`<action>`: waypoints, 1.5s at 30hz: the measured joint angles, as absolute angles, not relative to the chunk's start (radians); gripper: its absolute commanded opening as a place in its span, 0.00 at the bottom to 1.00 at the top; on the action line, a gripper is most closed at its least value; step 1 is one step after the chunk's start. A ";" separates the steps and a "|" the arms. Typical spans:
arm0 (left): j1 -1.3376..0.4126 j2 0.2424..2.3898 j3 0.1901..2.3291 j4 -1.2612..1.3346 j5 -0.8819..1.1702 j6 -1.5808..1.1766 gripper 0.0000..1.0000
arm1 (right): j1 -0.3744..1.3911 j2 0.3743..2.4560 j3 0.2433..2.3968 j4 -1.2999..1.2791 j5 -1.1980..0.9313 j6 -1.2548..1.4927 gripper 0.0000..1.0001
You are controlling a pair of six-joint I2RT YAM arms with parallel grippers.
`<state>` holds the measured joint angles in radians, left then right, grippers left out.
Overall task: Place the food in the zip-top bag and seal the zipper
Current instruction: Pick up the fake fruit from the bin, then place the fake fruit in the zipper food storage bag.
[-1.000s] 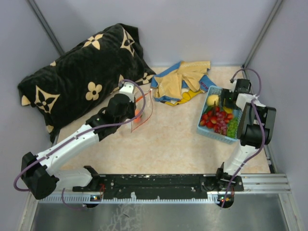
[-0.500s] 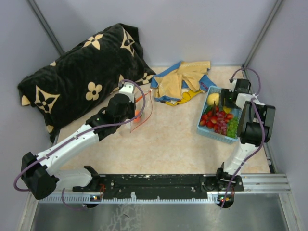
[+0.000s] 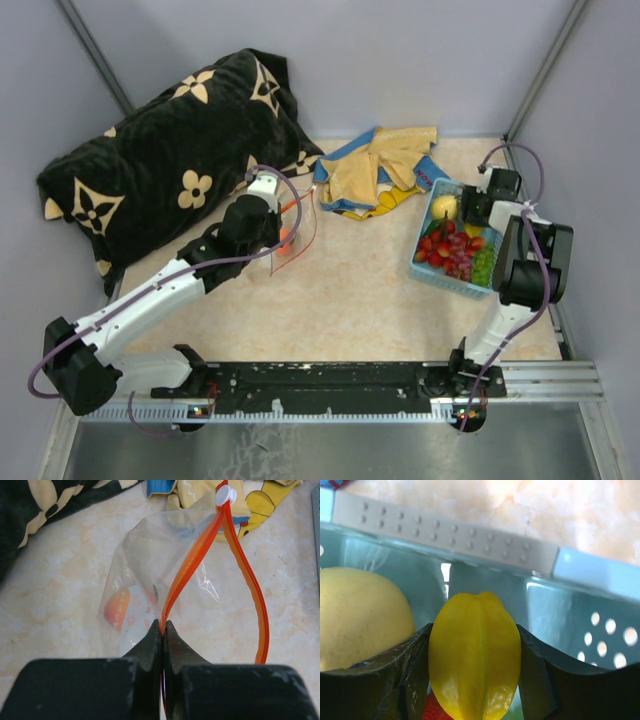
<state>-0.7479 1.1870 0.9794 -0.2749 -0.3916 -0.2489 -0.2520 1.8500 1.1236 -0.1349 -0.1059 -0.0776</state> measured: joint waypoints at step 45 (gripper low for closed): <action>-0.748 1.145 0.966 -0.178 -0.237 -0.160 0.00 | 0.388 1.159 1.129 -0.430 -0.108 0.502 0.35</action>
<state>-0.7479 1.1450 0.9661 -0.1783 -0.2371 -0.1604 0.3882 1.1591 1.1286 -0.4301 -0.1081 0.5018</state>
